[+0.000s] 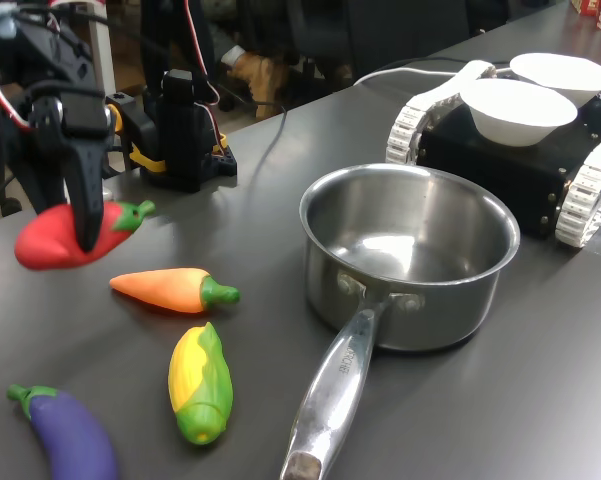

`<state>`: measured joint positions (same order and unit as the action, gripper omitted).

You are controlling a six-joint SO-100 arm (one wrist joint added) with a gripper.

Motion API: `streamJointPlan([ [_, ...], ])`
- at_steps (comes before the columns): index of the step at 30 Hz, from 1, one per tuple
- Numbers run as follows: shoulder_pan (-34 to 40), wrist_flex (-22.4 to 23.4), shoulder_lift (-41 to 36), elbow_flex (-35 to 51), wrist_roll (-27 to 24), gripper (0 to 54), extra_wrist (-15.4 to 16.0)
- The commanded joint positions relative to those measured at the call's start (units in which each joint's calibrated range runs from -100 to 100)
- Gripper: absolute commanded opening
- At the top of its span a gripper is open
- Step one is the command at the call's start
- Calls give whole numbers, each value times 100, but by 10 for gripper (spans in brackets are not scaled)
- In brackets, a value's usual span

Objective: Pick up the chilli and place them in the pan

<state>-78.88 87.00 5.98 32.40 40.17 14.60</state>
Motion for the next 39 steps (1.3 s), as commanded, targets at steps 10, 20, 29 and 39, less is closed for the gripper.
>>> streamJointPlan([
  [10,411,-883,-1876,-509,-1099,2,246],
  [20,1041,-1207,-2871,-1027,-1910,2,204],
  [29,1374,-1719,-3706,-1863,-2545,2,137],
  [39,3243,-2248,-4752,-3190,-3023,2,-1191],
])
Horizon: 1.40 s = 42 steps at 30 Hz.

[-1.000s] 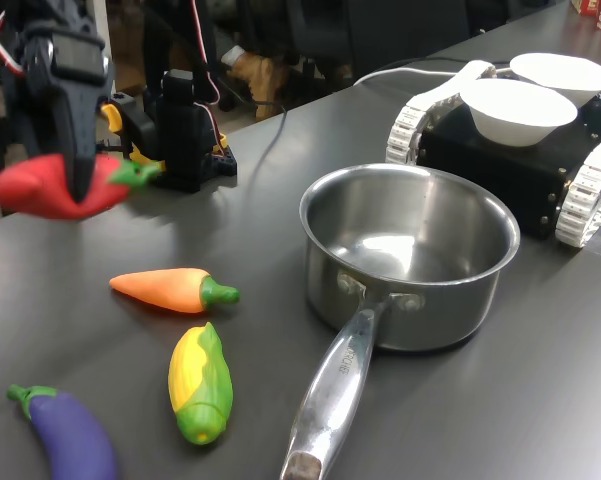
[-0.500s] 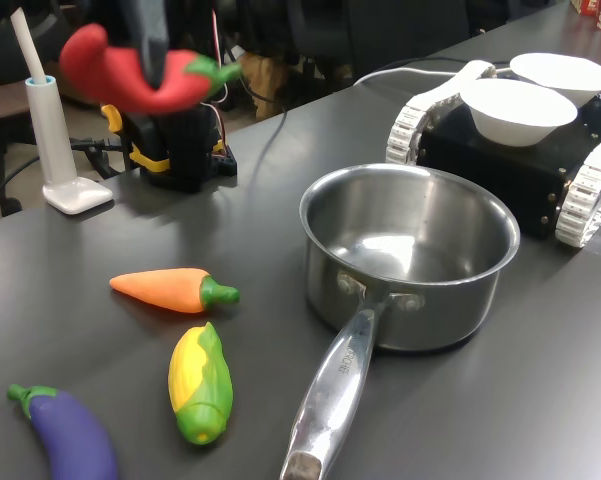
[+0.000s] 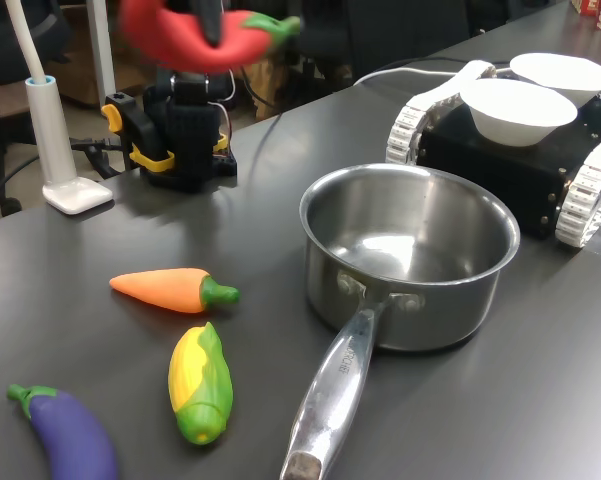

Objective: Pick up the chilli and place them in the pan

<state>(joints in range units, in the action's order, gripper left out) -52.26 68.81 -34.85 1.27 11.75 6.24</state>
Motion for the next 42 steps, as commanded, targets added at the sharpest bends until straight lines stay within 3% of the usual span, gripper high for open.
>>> streamJointPlan([
  [1,673,-429,-712,-113,-210,2,-356],
  [10,1028,-642,-956,-349,-562,2,-364],
  [21,1900,-1196,-1150,-1031,-733,2,-935],
  [37,3482,-1341,-1007,-1703,-728,2,-1532],
  [42,3746,-1341,-990,-1949,-733,2,-1566],
])
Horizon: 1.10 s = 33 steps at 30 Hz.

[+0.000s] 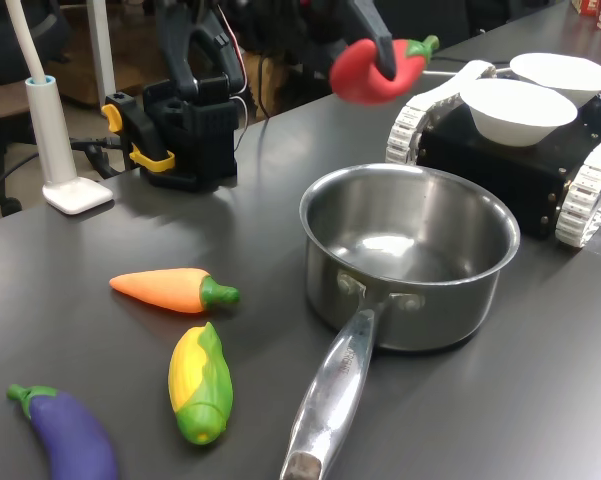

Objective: Pick up the chilli and place them in the pan

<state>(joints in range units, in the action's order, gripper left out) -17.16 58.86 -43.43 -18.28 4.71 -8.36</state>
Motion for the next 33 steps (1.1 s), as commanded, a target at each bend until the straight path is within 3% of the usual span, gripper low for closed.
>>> streamJointPlan([
  [1,283,-355,-123,-48,-29,2,-114],
  [15,1085,-628,-115,-975,-103,2,-248],
  [33,1384,-773,-258,-1611,-151,2,-257],
])
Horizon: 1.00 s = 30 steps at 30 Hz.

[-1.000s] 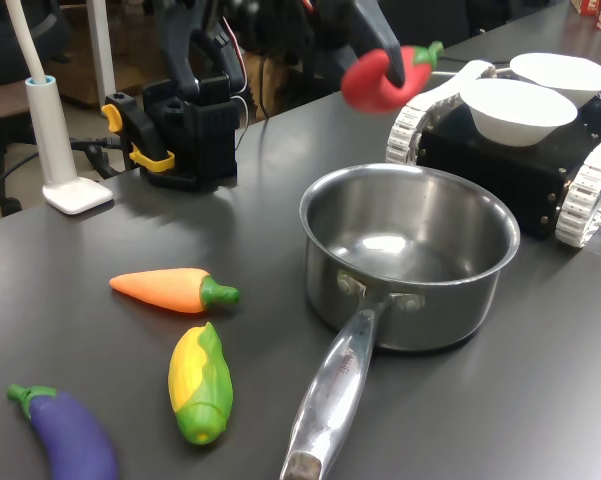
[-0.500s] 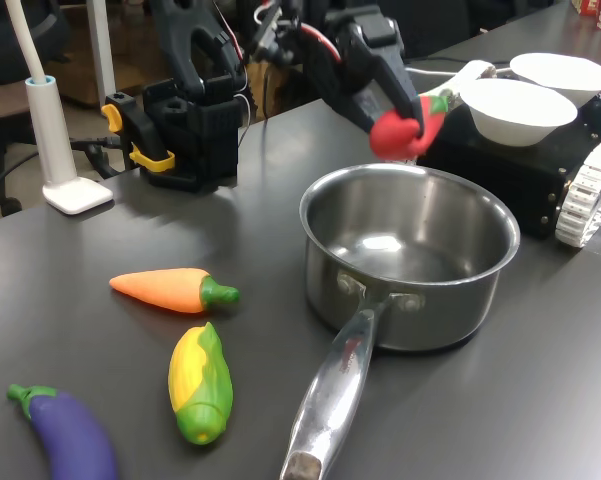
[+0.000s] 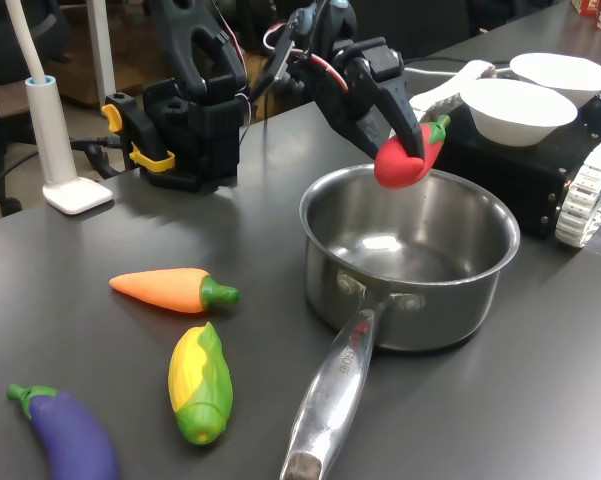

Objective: Pick up the chilli and place them in the pan

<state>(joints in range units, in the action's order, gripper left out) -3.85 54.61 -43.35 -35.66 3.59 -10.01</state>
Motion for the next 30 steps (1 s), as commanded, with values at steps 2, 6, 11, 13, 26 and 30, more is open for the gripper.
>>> streamJointPlan([
  [2,75,-331,-292,99,-34,2,-92],
  [6,75,-229,-275,99,24,100,-83],
  [11,121,53,-300,90,49,238,-83],
  [13,179,104,-334,26,98,265,-75],
  [26,316,744,-629,-74,-39,371,-66],
  [30,270,744,-781,-155,-166,424,-66],
])
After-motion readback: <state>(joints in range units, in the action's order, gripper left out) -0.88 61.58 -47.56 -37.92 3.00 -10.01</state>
